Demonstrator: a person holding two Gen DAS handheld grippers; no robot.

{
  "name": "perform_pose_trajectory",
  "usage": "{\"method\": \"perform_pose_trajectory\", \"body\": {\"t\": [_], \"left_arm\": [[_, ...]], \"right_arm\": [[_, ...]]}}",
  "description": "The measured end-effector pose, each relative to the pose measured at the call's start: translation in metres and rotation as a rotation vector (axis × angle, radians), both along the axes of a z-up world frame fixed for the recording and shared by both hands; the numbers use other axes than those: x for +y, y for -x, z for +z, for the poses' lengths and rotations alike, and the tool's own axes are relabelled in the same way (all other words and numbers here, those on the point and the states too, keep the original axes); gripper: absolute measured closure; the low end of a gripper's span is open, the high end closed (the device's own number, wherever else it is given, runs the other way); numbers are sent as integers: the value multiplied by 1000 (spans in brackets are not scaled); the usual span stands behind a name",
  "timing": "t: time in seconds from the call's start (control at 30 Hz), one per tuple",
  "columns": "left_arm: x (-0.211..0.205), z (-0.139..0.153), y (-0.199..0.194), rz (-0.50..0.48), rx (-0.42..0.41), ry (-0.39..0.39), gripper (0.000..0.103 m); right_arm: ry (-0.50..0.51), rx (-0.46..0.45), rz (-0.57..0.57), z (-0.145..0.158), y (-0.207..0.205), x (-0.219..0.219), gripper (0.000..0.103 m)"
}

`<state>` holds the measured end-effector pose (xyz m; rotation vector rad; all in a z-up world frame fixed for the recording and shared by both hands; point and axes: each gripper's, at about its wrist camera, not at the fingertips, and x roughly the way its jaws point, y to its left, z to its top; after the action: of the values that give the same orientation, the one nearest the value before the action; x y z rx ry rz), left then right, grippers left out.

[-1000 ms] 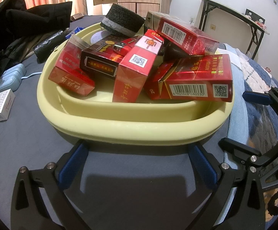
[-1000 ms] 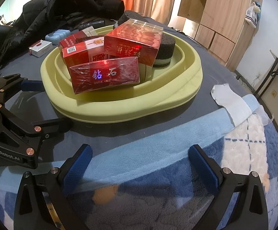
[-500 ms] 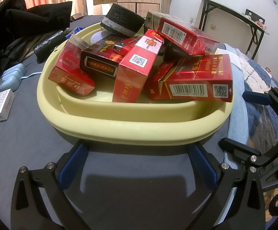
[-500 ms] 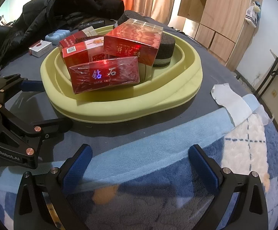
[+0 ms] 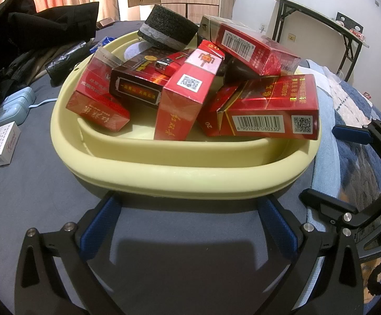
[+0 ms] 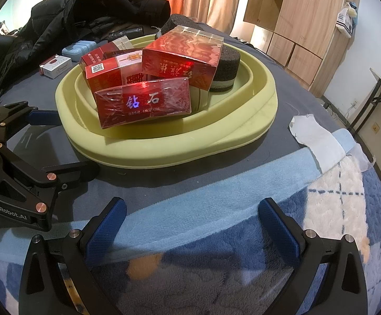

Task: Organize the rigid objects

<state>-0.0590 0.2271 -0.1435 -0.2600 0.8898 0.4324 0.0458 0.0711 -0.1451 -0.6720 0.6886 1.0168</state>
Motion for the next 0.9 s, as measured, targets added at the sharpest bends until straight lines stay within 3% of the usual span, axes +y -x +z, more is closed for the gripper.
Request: {"method": "perform_pose_trajectory", "body": {"t": [0.9], "left_arm": [[0, 0, 0, 0, 0, 0, 0]], "right_arm": [[0, 1, 0, 0, 1, 0, 0]]}}
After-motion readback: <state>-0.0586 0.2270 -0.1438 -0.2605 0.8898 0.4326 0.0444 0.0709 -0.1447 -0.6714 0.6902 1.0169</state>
